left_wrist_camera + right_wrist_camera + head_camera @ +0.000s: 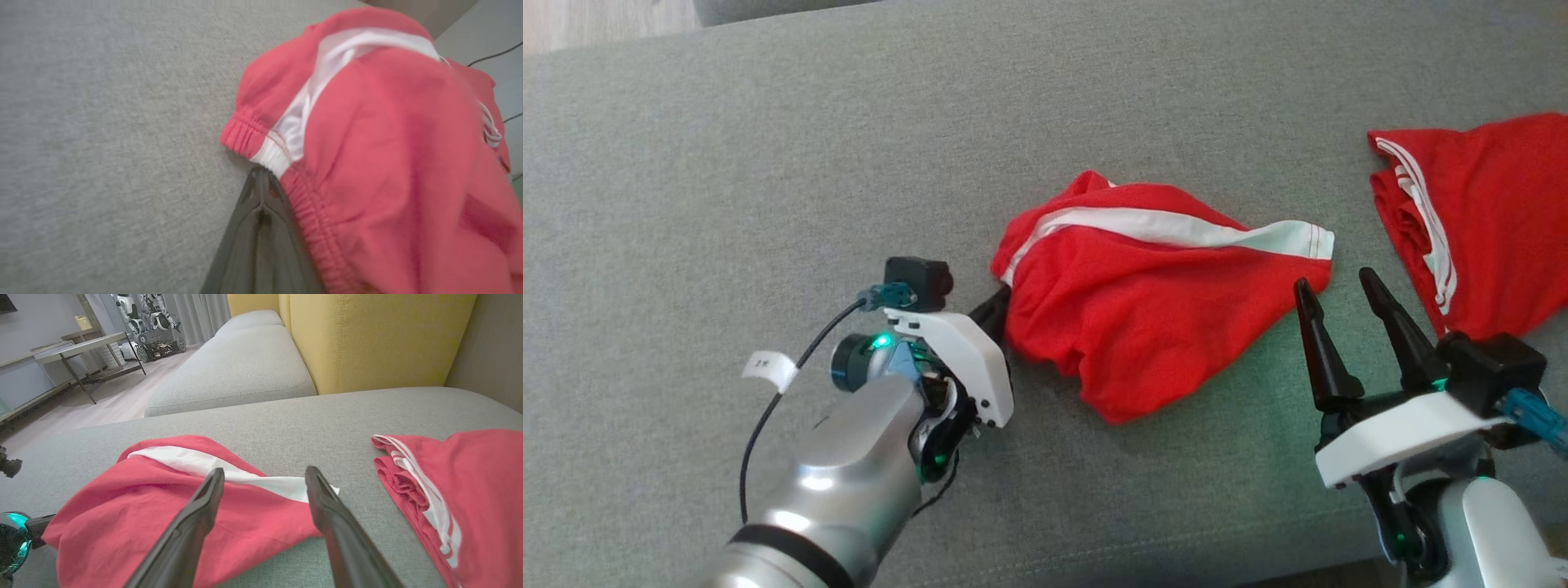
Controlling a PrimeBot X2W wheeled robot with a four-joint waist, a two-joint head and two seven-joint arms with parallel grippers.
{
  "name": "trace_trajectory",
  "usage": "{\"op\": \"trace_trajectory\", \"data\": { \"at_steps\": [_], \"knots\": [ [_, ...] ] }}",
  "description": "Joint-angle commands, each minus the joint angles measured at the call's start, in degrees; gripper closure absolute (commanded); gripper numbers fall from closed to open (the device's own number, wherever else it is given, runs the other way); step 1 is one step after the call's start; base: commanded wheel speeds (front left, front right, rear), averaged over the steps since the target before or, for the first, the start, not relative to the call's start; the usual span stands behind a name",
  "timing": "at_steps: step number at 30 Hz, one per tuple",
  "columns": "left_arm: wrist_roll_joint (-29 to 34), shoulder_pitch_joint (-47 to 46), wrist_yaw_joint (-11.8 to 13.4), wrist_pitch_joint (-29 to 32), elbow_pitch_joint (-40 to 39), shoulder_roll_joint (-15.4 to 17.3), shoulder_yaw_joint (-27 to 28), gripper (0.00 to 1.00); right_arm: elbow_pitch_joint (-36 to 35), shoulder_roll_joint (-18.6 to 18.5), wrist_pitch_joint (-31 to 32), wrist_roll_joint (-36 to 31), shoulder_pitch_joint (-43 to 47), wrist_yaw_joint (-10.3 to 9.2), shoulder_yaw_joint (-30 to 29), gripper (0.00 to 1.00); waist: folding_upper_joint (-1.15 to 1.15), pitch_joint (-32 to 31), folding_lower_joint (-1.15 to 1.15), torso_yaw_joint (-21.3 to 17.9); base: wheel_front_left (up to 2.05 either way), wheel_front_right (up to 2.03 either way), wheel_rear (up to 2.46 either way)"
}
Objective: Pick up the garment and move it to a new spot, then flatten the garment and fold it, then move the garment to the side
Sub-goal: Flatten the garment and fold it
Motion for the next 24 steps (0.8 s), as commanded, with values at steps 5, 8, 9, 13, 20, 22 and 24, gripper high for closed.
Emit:
{"op": "trace_trajectory", "data": {
  "at_steps": [5,8,9,13,20,22,24],
  "knots": [
    [-0.77,-4.28,1.09,-4.26,0.55,0.51,0.58,1.00,-1.44,0.11,-0.31,0.34,-1.89,-0.05,0.50,0.00,0.00,-0.56,0.00,0.80,0.00,0.00,0.00],
    [-0.57,-4.86,1.52,-5.58,1.46,0.51,0.71,1.00,-1.44,0.13,-0.23,0.38,-1.84,-0.05,0.31,0.00,0.00,-0.80,0.00,1.40,0.00,0.00,0.00],
    [-0.36,-5.07,1.71,-5.95,1.76,0.51,0.85,1.00,-1.48,0.13,-0.21,0.39,-1.85,-0.05,0.26,0.00,0.00,-0.89,0.00,1.60,0.00,0.00,0.00],
    [0.27,-5.44,2.09,-6.86,2.29,0.76,1.88,1.00,-1.62,0.11,-0.10,0.34,-1.82,-0.05,-0.04,0.00,0.00,-1.27,0.00,2.40,0.00,0.00,0.00],
    [3.18,-4.58,5.06,-7.26,-2.58,3.08,6.00,0.38,-1.80,-0.06,-0.15,0.18,-1.35,-0.05,-0.25,0.00,0.00,-2.76,0.00,3.41,0.00,0.00,0.00],
    [5.41,-2.88,7.05,-7.28,-7.82,4.60,9.39,0.00,-2.02,-0.14,-0.13,0.01,-1.13,-0.05,-0.45,0.00,0.00,-3.36,0.00,3.77,0.00,0.00,0.00],
    [8.00,-0.06,9.10,-7.28,-13.87,6.24,13.20,0.00,-2.21,-0.17,-0.11,-0.12,-0.86,-0.05,-0.62,0.00,0.00,-4.14,0.00,4.12,0.00,0.00,0.00]
  ]
}}
